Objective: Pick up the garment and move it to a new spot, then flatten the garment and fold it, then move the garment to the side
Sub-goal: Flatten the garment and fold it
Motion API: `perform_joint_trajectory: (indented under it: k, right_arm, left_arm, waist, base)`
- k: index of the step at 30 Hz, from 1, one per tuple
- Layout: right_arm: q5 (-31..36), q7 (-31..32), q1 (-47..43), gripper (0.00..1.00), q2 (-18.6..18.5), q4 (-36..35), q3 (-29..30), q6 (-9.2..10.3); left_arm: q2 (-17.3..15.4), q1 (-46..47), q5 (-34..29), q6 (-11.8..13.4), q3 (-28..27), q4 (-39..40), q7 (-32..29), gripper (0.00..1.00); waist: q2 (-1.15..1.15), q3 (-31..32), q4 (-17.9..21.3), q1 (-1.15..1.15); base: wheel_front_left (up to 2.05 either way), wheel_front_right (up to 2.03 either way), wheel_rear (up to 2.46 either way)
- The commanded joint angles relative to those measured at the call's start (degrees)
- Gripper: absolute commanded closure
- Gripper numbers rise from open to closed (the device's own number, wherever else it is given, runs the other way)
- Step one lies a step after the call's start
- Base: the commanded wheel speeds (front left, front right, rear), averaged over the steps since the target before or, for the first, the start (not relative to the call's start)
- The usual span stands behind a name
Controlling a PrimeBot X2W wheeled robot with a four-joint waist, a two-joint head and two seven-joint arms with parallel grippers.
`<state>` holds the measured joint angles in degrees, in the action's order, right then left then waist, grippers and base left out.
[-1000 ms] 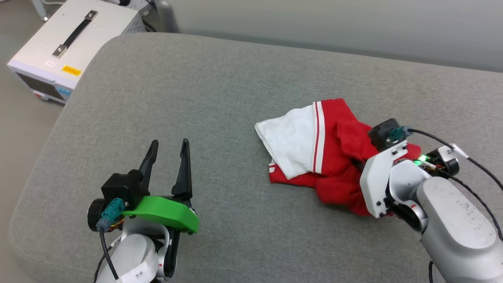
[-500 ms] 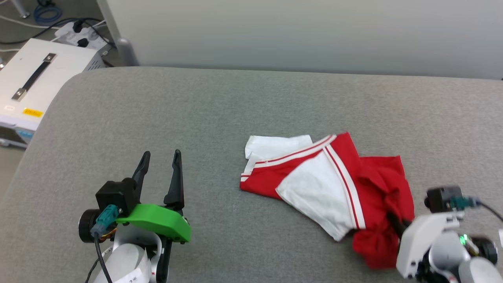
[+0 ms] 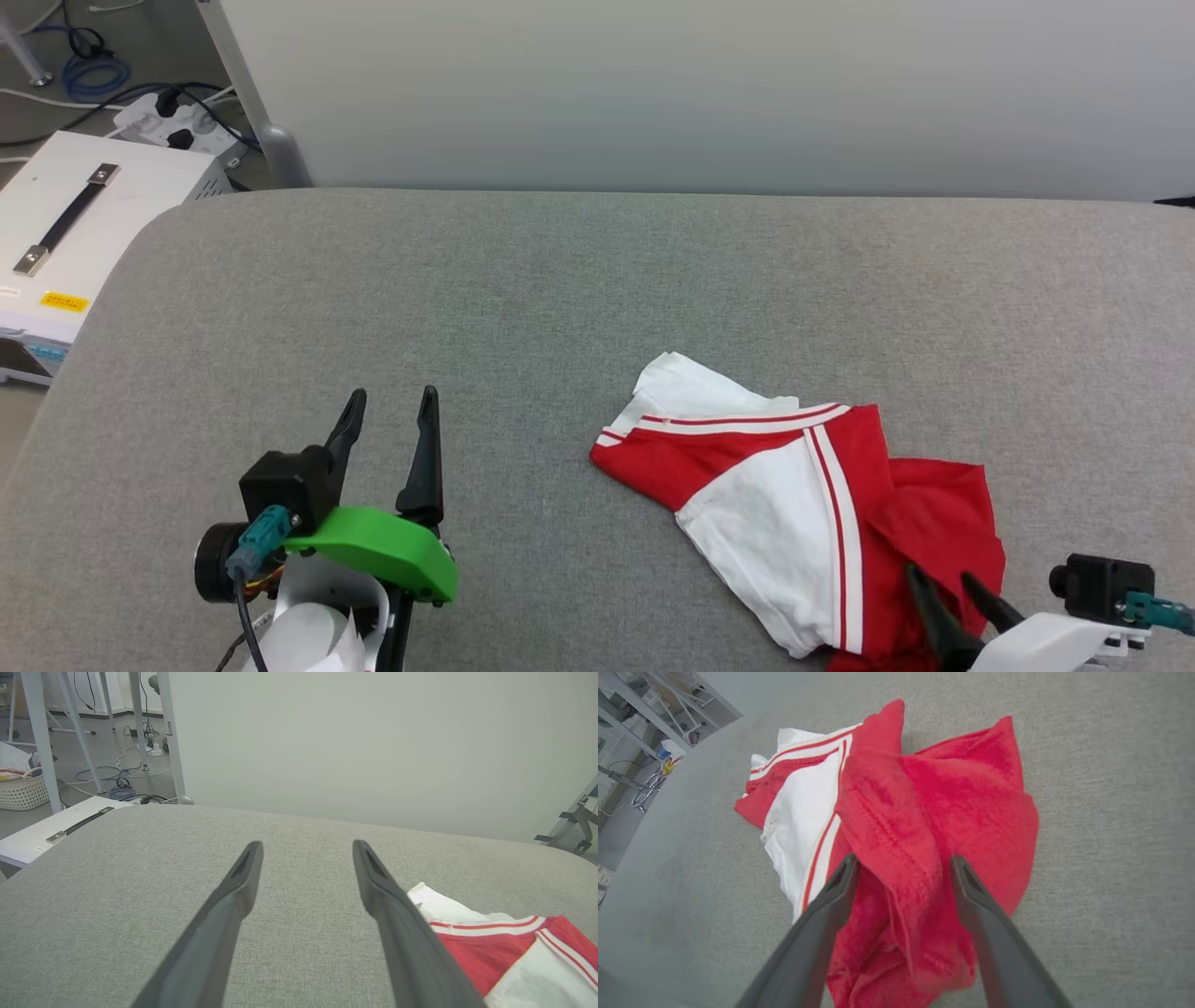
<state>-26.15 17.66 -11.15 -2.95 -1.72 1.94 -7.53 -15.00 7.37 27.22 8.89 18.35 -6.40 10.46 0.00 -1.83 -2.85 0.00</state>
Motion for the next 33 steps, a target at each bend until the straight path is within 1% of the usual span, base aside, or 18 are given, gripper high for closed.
perform_joint_trajectory:
  k: [1,5,8,11,14,18,21,25,28,33]
  right_arm:
    - [-0.04,-1.53,1.16,0.00,0.02,-1.01,0.33,0.04]
    - [1.64,-5.09,2.00,0.00,-0.41,-3.78,0.57,0.04]
    - [4.28,-4.99,3.03,0.00,-2.66,-5.48,-1.44,0.04]
    - [6.09,-2.21,5.07,0.00,-6.24,-6.39,-6.69,0.04]
    - [5.90,3.16,7.88,0.00,-10.59,-6.64,-14.50,0.04]
    - [3.20,10.65,12.14,0.00,-15.31,-6.61,-24.07,0.04]
    - [0.72,15.67,15.22,0.00,-17.87,-5.99,-29.63,0.04]
    - [-1.29,19.51,18.78,0.00,-19.90,-4.16,-34.39,0.04]
    - [-2.53,21.40,21.13,0.00,-21.06,-1.43,-37.22,0.04]
    - [-3.60,22.05,23.26,0.00,-21.63,3.83,-39.83,0.04]
  left_arm:
    - [-0.38,-0.72,0.26,0.22,0.15,0.12,-0.17,0.00]
    - [-0.22,-0.96,0.44,0.26,0.47,0.16,-0.21,0.00]
    - [-0.24,-1.13,0.55,0.40,0.53,0.28,-0.16,0.00]
    - [-0.23,-1.11,0.62,0.57,0.55,0.41,-0.11,0.00]
    - [-0.18,-0.84,0.70,0.70,0.59,0.60,-0.09,0.00]
    - [-0.04,0.01,0.69,0.62,0.78,0.84,0.05,0.00]
    - [0.14,0.77,0.73,0.52,0.86,0.87,0.30,0.00]
    - [0.55,1.72,0.80,0.38,0.99,0.65,0.78,0.00]
    - [0.91,2.53,0.82,0.16,1.14,0.29,1.23,0.00]
    - [1.51,3.72,0.82,-0.25,1.35,-0.61,2.03,0.00]
  waist:
    - [0.00,0.34,-0.36,0.00]
    - [0.00,0.70,-0.96,0.00]
    - [0.00,0.78,-1.27,0.00]
    - [0.00,0.58,-1.51,0.00]
    - [0.00,-0.06,-1.75,0.00]
    - [0.00,-1.44,-2.38,0.00]
    - [0.00,-2.85,-3.16,0.00]
    - [0.00,-4.68,-4.23,0.00]
    - [0.00,-6.29,-5.09,0.00]
    - [0.00,-8.36,-6.09,0.00]
  base:
    - [0.00,0.00,0.00]
    - [0.00,0.00,0.00]
    - [0.00,0.00,0.00]
    - [0.00,0.00,0.00]
    - [0.00,0.00,0.00]
    - [0.00,0.00,0.00]
    - [0.00,0.00,0.00]
    - [0.00,0.00,0.00]
    - [0.00,0.00,0.00]
    - [0.00,0.00,0.00]
